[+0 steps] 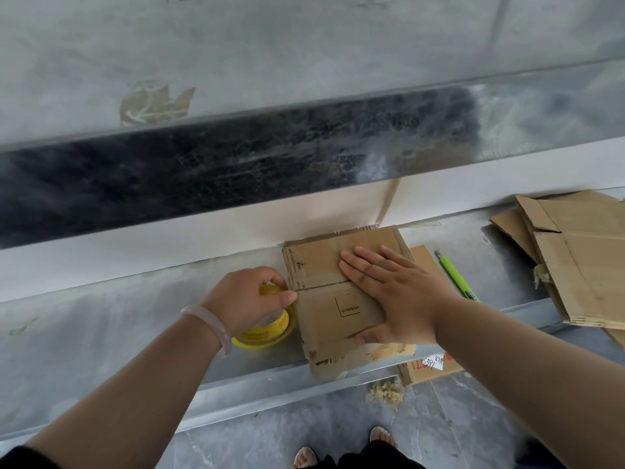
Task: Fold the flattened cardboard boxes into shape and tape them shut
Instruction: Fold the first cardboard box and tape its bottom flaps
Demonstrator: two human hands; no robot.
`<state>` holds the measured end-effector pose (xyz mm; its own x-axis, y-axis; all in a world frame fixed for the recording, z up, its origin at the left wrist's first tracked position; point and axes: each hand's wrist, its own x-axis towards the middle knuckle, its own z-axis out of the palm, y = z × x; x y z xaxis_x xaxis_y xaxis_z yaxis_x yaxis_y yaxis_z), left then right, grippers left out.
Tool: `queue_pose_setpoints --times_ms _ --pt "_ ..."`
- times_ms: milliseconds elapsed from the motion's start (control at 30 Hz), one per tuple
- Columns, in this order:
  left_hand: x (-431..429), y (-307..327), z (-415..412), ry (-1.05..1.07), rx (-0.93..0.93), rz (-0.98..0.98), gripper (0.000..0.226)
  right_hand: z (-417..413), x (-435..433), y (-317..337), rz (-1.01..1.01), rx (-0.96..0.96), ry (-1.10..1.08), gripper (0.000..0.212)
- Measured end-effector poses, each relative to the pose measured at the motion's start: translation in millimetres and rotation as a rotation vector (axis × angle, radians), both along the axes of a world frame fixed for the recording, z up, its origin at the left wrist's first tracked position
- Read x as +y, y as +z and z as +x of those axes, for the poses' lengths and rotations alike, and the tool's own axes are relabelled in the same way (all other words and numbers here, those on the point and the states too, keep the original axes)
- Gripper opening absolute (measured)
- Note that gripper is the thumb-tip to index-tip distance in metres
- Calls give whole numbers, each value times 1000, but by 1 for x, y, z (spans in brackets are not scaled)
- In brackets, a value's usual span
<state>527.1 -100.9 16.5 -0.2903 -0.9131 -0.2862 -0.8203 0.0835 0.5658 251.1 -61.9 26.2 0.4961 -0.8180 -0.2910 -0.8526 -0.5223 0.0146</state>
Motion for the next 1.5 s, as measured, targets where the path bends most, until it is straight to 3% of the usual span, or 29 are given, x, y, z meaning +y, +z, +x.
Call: queue_pose_setpoints --times_ms 200,467,600,733,900,1000,1133,1267,1367,1500 --pt "2 -2 -1 -3 45 -4 19 19 4 6 134 5 -107 113" --pt "7 -4 -2 -46 37 -129 21 31 11 -5 12 -28 -56 110" --pt "20 -17 9 6 181 -176 38 31 11 -4 31 -43 -64 114" --pt "22 -20 23 29 253 -230 41 32 12 -2 39 -58 -73 118" --pt "15 -9 22 -73 62 -286 52 32 11 -4 26 -111 -90 108" --pt "14 -9 23 -151 -105 -313 69 32 11 -6 26 -125 -99 101" --pt "12 -10 24 -210 -286 -307 54 32 11 -7 20 -119 -104 90" --pt "7 -13 24 -267 -420 -291 61 32 10 -7 22 -115 -106 88" --pt "7 -11 28 -268 -338 -256 66 32 11 -8 23 -110 -106 92" --pt "14 -15 47 -119 68 -167 58 30 10 -8 23 -106 -111 90"
